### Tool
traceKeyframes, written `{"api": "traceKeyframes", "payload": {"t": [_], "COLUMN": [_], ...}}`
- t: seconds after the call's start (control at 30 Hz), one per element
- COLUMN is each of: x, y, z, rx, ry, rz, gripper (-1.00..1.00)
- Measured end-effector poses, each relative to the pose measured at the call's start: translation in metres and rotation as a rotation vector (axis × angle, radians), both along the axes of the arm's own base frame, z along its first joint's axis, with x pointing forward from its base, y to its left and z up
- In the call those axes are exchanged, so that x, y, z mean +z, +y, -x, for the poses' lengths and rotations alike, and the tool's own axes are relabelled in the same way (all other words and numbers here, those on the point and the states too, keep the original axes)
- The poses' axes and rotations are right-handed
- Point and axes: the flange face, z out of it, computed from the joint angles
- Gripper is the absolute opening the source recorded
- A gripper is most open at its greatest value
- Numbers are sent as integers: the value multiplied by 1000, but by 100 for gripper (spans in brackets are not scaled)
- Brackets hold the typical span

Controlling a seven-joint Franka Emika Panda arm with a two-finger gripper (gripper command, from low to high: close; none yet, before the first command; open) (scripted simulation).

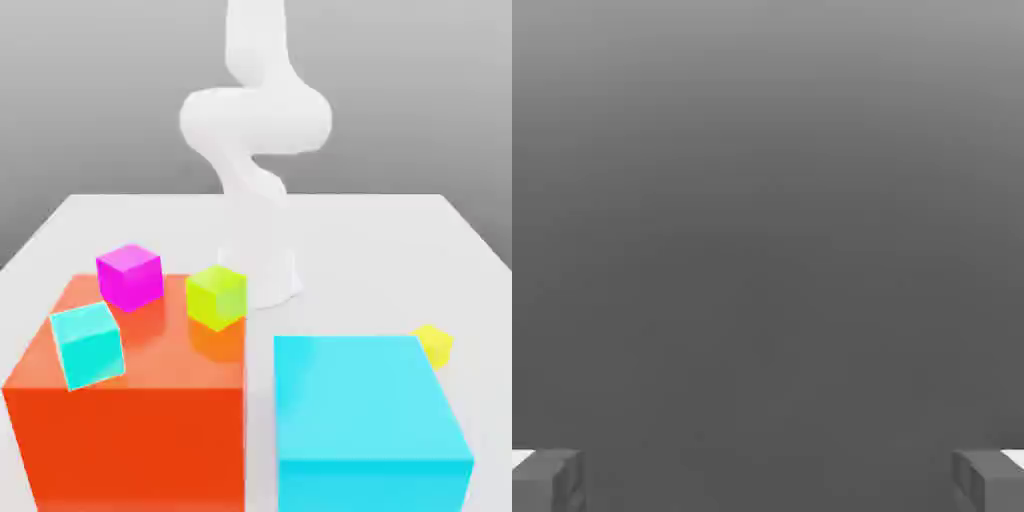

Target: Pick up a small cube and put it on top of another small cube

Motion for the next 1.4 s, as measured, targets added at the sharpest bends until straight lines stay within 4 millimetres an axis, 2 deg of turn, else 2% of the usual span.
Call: {"api": "traceKeyframes", "payload": {"t": [0.07, 0.17, 0.33, 0.5, 0.67, 0.8, 0.9, 0.97, 1.17, 1.2, 1.4], "x": [-36, -90, -181, -271, -355, -417, -458, -479, -533, -538, -541], "y": [25, 64, 130, 189, 232, 250, 256, 260, 253, 252, 252], "z": [-17, -32, -33, -6, 44, 95, 141, 157, 153, 153, 153], "rx": [135, 332, 667, 1012, 1365, 1650, 1882, 1965, 1958, 1958, 1958], "ry": [48, 110, 197, 266, 320, 354, 371, 371, 383, 383, 386], "rz": [60, 147, 288, 429, 569, 677, 763, 793, 789, 789, 788], "gripper": [0, 0, 0, 0, 0, 0, 0, 0, 0, -100, -100]}}
